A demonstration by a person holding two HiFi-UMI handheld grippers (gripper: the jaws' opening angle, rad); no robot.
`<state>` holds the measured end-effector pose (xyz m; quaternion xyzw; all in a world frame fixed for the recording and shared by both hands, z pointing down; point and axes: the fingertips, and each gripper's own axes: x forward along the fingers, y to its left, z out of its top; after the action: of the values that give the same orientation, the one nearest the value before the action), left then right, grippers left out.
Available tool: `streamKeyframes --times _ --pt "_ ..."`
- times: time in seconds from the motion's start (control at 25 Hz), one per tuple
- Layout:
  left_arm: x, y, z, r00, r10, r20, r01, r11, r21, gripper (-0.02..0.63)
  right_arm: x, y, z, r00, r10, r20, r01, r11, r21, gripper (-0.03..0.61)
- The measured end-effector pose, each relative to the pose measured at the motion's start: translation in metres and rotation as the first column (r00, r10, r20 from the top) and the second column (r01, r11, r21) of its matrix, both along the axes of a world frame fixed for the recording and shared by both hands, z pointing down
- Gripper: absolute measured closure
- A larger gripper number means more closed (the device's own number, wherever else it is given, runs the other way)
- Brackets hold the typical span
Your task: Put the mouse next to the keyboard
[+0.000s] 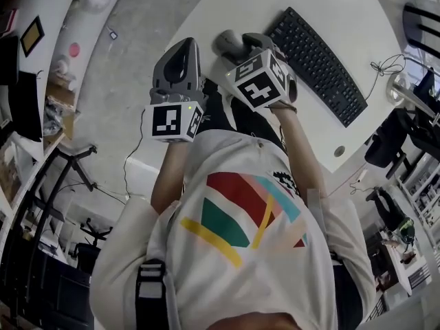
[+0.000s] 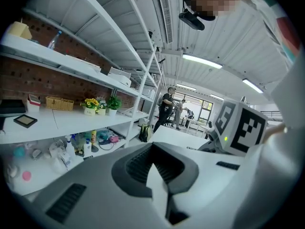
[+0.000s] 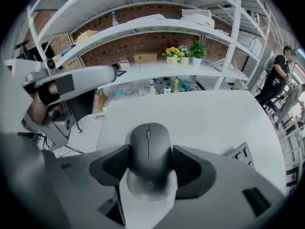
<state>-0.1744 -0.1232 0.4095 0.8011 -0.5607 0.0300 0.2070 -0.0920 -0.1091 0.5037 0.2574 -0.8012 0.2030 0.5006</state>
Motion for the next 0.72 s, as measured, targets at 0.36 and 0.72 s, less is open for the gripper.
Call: streamKeyframes --times 0.36,0.72 --pt "0.017 0.007 0.0 0.997 0.024 0.072 -0.026 0.999 0.023 0.571 0.0 0.003 -0.007 1.0 0.018 0.012 -0.018 0.997 0.074 0.281" --pt "0.043 0.003 -0.035 0.992 0.083 0.094 -0.092 0.991 0.099 0.571 0.032 0.0 -0.075 0.967 0.185 0.175 -0.214 0.964 0.16 0.281"
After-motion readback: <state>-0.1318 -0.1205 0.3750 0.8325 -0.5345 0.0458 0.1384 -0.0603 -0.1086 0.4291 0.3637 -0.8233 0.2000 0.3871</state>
